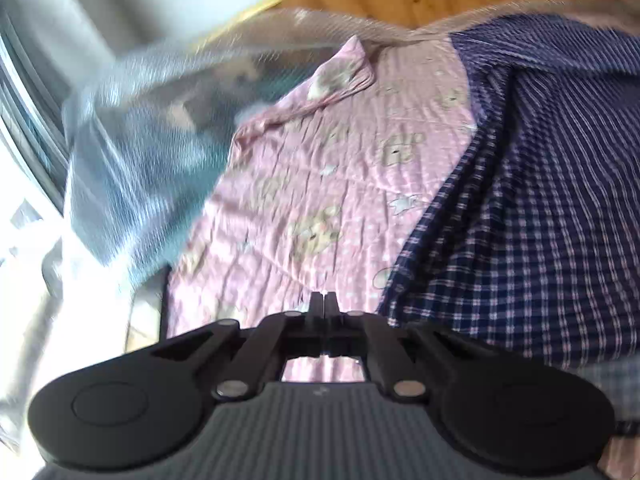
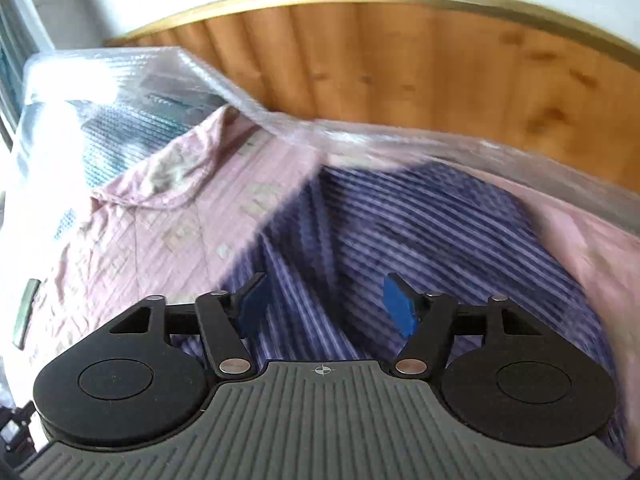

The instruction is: Fold clothes

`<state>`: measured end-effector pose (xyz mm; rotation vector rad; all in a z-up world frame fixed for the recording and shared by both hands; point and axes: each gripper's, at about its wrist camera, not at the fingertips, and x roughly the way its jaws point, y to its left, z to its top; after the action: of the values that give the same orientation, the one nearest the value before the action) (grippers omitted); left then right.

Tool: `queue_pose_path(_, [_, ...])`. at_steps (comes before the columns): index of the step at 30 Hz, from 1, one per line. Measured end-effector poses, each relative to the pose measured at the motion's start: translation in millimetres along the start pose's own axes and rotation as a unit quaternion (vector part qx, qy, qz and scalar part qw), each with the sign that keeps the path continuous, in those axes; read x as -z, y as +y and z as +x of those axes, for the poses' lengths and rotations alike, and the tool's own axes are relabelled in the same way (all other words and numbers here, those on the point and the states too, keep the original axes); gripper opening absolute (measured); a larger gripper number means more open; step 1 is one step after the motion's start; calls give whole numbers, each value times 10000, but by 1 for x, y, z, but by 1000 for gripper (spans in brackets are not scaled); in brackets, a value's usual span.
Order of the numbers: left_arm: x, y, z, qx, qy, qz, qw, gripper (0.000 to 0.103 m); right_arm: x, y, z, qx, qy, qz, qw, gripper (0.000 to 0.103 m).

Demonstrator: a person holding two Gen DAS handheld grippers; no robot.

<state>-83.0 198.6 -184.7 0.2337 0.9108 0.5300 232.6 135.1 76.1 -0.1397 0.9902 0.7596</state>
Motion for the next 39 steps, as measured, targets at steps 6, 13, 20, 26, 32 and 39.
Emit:
queue_pose_path(6, [-1,-4,17,645,116,260,9975,13,-62,7,131,53,442,-148,9989,79])
queue_pose_path(13, [-8,-9,36,846,226,317,9957,0,-85,-13,203,-287,901,49,9955,0])
queue_pose_path(20, [-8,-2,31,-547,57,872,9947,0,-113,-28,196,-223,33,108,9997,0])
queue_pose_path(26, [-11,-3,25,422,311,283,9982,12,-80,-50,182,389,-339,491,9975,46])
queue_pose_path(32, [-22,-10,46,714,270,91,9970,47,-27,-1,124,-803,-419,705,9934,66])
queue_pose_path(39, [-27,-13,50,1247,138,527,9907,27,47,49,162,-1725,731,997,9772,66])
